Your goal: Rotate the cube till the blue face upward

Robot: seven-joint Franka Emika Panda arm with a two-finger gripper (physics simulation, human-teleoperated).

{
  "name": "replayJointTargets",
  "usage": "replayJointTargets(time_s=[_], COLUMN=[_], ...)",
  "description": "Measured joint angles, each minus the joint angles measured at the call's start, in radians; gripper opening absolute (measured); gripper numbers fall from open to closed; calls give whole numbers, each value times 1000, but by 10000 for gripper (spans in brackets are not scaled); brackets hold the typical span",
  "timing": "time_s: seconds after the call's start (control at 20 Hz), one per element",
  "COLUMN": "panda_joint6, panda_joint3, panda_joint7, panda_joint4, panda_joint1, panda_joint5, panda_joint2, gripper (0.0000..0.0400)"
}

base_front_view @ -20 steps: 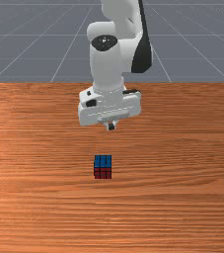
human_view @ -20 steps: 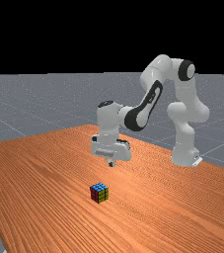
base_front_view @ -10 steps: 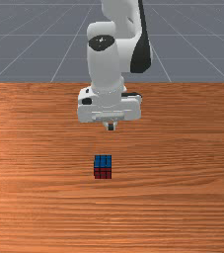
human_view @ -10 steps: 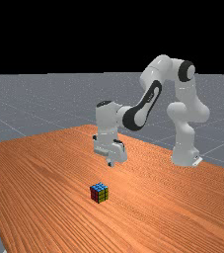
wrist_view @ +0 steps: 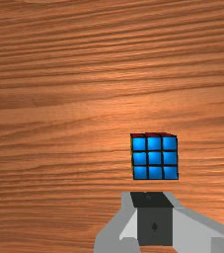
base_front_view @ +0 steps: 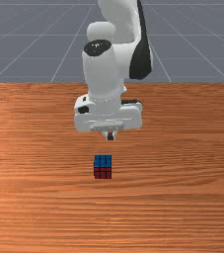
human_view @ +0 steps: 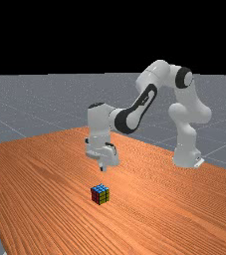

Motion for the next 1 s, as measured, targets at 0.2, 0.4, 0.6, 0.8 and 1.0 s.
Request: replayJointTargets(time_s=[0.2,0.4,0.6,0.8,1.0], panda_joint6=[-37,-35,-29,-16,-2], panda_joint3=[12,16,20,26,26], panda_joint7=[-6,-8,-11,-17,-16], panda_joint4=[96,108,110,110,110], panda_joint1=[-32,-43,-45,-48,-46], panda_joint5=[25,34,38,43,43], panda_joint2=[109,154,174,205,210], gripper=[0,0,0,0,1])
